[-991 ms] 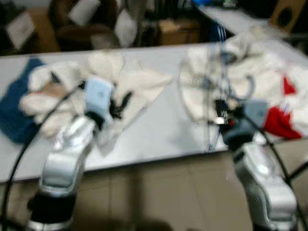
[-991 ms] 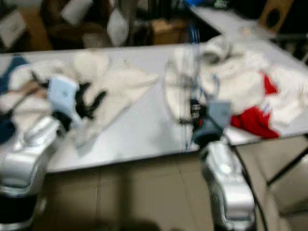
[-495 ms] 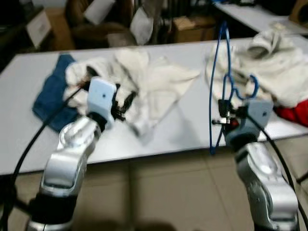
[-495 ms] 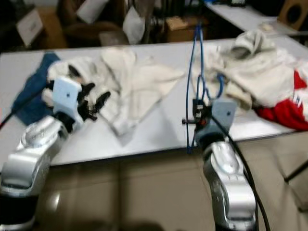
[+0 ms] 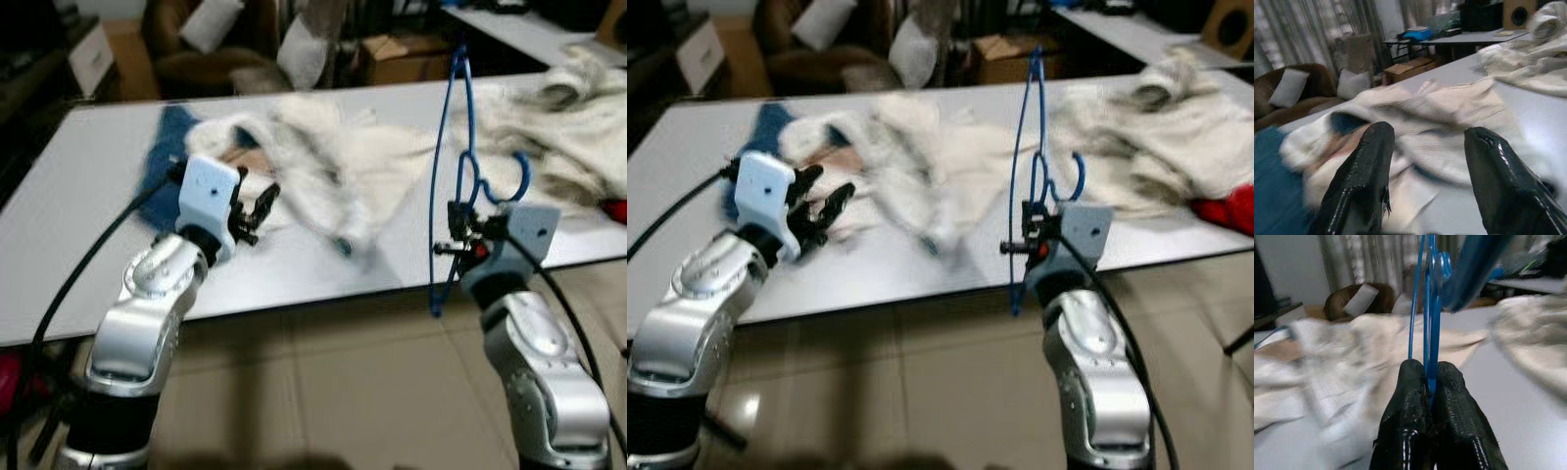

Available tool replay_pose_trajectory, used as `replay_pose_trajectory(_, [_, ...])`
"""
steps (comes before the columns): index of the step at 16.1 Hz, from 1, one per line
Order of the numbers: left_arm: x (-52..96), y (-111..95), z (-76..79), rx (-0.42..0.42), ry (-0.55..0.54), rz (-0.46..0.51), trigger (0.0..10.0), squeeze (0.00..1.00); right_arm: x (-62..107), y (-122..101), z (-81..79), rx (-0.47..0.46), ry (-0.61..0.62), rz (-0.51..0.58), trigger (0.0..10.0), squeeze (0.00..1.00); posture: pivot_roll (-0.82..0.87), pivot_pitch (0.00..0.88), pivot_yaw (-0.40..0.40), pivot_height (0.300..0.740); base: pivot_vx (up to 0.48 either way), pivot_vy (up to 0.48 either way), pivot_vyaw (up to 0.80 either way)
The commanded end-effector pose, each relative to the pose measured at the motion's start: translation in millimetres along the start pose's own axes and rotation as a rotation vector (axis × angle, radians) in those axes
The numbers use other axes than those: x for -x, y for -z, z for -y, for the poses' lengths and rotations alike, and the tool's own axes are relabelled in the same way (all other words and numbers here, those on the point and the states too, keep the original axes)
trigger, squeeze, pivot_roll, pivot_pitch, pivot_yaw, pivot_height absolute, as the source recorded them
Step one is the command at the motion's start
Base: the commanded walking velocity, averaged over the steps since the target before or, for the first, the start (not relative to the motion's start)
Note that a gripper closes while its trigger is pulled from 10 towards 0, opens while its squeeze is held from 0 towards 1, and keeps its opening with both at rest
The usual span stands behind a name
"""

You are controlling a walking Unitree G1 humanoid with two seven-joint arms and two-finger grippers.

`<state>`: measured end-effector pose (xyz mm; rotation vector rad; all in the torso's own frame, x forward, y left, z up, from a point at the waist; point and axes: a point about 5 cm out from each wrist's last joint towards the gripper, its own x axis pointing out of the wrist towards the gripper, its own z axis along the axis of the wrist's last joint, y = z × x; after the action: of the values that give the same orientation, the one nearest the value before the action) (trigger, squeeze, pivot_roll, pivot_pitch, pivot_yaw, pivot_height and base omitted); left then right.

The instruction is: Hang hanger

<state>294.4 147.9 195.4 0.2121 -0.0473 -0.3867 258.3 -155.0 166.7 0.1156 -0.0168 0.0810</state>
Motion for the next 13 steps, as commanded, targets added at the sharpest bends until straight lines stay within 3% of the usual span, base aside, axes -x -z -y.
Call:
replay_pose_trajectory(1, [1.1,-0.5,-3.7,-0.003,-0.012,-0.002,10.0,0.00,-0.7,-3.3,-4.4,0.001,-0.019,0.011,10.0,0.00,-0.06,0.000,0.022,0.740,0.000,0.371,0.00])
replay_pose_trajectory(4, [0.5,-0.7,-3.6,-0.004,-0.011,-0.001,10.0,0.00,-1.0,-3.1,-4.4,0.000,-0.019,0.011,10.0,0.00,-0.06,0.000,0.025,0.740,0.000,0.371,0.00])
replay_pose_trajectory(13, [1.2,3.7,-0.9,0.007,-0.002,-0.020,10.0,0.00,-1.7,-1.2,-4.1,-0.007,-0.010,0.004,10.0,0.00,-0.06,0.000,0.024,0.740,0.000,0.000,0.00])
